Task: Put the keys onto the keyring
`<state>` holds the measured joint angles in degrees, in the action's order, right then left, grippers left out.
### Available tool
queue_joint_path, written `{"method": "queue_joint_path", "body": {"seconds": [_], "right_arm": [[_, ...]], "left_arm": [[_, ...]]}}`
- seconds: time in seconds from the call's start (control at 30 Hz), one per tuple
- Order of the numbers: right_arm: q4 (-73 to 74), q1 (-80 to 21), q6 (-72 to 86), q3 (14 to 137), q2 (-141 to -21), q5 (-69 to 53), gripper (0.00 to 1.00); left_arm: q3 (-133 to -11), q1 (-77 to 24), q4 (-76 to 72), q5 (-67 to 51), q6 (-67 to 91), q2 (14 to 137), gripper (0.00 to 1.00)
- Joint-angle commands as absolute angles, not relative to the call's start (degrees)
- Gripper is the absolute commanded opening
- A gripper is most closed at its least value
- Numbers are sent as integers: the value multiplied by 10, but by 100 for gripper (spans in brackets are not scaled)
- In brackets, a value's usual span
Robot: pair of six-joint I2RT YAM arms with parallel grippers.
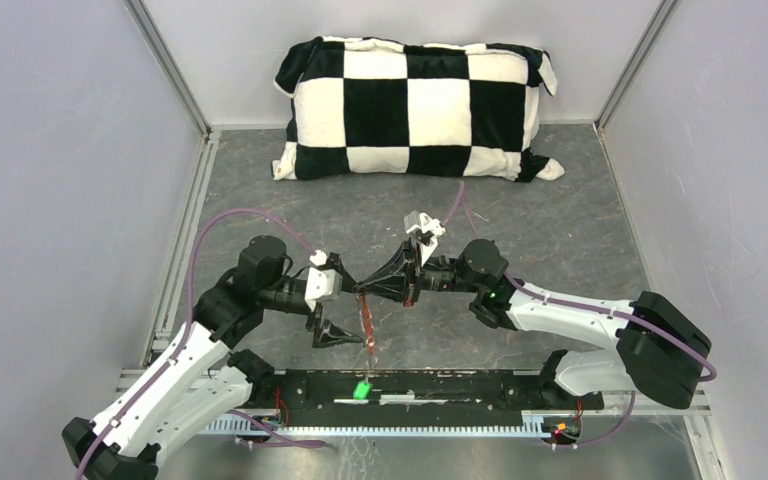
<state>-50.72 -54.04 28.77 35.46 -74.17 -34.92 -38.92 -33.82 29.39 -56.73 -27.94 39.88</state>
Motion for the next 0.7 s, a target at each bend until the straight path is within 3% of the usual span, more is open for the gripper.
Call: {"method": "queue_joint_path", "body": {"seconds": [0.0, 0.2, 0.47, 0.67], "right_arm": [[-527, -538, 262, 383, -718, -300, 0], [-502, -538, 231, 391, -705, -282, 0], [-460, -538, 202, 398, -689, -267, 0], [-452, -537, 198, 407, -693, -262, 0]], "left_arm": [[-379, -339, 200, -554, -137, 408, 99], [-392, -338, 212, -523, -120, 416, 100], [-398, -339, 240, -265, -188, 407, 100], [-399, -339, 245, -238, -173, 362, 100]]}}
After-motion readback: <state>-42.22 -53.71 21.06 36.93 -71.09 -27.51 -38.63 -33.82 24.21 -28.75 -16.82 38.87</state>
